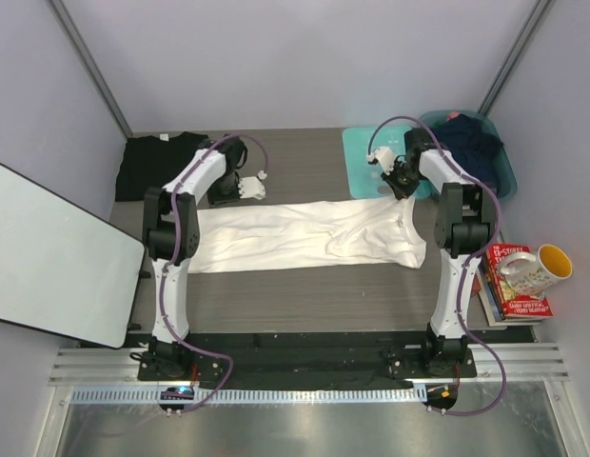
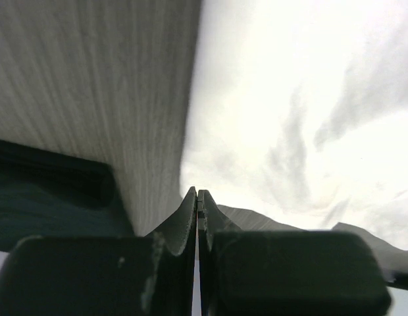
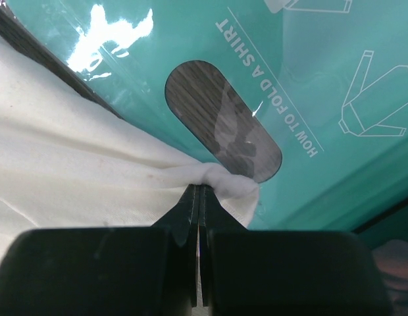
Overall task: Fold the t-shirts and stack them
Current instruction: Fold the tshirt
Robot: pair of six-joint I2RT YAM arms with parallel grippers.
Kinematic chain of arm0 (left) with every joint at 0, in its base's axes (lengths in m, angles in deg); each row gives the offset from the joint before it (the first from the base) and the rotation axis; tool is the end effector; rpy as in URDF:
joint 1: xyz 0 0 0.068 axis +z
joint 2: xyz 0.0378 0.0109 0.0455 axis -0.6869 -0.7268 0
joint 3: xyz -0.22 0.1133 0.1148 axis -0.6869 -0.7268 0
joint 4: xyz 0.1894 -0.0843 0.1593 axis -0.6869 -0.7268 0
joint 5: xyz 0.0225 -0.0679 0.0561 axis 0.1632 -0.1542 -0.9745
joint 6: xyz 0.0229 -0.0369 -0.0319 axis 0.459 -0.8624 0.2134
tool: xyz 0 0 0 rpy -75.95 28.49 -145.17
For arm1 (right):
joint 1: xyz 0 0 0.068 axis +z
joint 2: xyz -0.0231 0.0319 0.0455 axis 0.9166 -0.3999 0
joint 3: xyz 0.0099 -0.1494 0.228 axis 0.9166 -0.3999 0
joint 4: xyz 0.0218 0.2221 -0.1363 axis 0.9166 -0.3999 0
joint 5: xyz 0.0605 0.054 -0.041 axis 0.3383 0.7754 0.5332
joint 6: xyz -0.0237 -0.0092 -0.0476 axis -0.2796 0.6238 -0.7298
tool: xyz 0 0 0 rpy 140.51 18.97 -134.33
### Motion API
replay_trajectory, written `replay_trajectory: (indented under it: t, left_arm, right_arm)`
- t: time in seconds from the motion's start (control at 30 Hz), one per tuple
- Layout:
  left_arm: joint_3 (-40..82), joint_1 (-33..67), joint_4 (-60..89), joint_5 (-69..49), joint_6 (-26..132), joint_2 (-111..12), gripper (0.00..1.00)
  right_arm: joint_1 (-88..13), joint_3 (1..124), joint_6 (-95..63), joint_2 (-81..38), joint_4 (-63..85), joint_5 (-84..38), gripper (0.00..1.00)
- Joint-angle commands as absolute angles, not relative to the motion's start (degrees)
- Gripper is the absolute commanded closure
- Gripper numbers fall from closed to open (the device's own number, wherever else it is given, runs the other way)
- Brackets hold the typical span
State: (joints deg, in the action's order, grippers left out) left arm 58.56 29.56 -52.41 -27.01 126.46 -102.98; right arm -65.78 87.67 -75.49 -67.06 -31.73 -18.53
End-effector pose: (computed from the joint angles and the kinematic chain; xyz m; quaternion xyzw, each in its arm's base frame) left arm 0.4364 -0.1017 0.1878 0.6056 0.7902 0.0922 0.0177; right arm 0.4638 0.0127 0.1704 -0.4553 0.8656 0.0114 0.2082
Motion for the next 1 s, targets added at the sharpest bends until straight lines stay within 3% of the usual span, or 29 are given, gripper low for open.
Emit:
replay_trajectory:
  t: [0.0, 0.57, 0.97]
  left_arm:
    - [55.62, 30.11, -54.99, -26.85, 125.44, -100.69, 1.00]
    - [52.80, 32.40, -39.52, -40.56, 124.91, -111.95, 1.00]
    - [44.82, 32.66, -37.41, -41.88, 123.24, -106.95, 1.00]
  right_arm:
    - [-65.64, 90.08, -76.22, -68.31, -30.61, -19.13, 0.99]
    - [-65.73, 86.49, -82.80, -68.75, -30.52, -23.26, 0.99]
    - [-65.73, 83.04, -86.24, -67.00, -22.44, -27.92, 0.99]
